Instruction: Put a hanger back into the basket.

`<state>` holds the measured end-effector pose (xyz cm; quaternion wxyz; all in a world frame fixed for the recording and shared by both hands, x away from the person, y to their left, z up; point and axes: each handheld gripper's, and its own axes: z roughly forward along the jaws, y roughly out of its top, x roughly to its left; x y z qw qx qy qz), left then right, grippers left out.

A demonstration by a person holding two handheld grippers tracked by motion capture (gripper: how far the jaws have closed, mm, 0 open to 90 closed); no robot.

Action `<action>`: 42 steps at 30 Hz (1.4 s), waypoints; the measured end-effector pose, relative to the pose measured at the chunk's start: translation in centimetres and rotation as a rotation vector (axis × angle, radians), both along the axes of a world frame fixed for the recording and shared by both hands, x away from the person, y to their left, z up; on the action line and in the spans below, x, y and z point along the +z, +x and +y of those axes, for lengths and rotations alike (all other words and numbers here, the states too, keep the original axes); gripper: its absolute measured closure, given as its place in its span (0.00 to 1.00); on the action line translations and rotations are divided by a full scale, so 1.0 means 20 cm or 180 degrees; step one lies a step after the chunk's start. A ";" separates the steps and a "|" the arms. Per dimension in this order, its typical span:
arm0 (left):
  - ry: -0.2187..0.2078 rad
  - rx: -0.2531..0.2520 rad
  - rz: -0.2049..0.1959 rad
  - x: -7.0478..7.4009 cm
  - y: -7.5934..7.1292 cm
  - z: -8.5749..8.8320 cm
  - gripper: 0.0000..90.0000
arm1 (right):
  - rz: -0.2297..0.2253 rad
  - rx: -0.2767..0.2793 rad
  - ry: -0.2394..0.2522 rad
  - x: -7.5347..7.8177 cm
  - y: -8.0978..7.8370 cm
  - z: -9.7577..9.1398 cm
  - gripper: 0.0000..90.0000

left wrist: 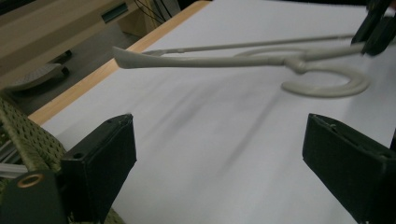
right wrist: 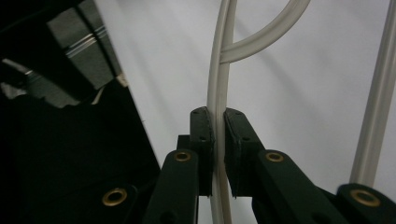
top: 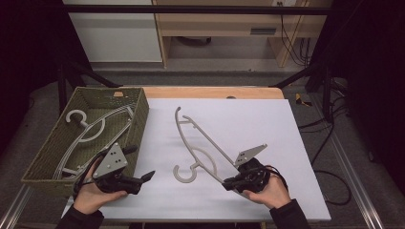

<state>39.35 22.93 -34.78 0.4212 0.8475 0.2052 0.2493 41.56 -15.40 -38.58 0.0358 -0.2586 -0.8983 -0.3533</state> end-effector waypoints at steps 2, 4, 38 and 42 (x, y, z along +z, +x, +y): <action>0.0219 -0.0081 -0.0057 0.01 0.00 -0.03 0.11 | 0.0016 0.0105 0.0035 0.02 0.00 0.00 0.92; 0.0426 -0.0170 -0.0139 0.01 0.01 -0.05 0.13 | 0.0039 0.0236 0.0102 0.04 -0.01 0.00 0.92; 0.1805 -0.1434 -0.1195 -0.09 -0.03 -0.29 0.78 | 0.0521 0.1091 0.0333 0.05 -0.07 0.02 0.92; 0.1759 -0.1454 -0.1130 -0.09 -0.04 -0.28 0.88 | 0.0470 0.1069 0.0332 0.06 -0.05 0.00 0.90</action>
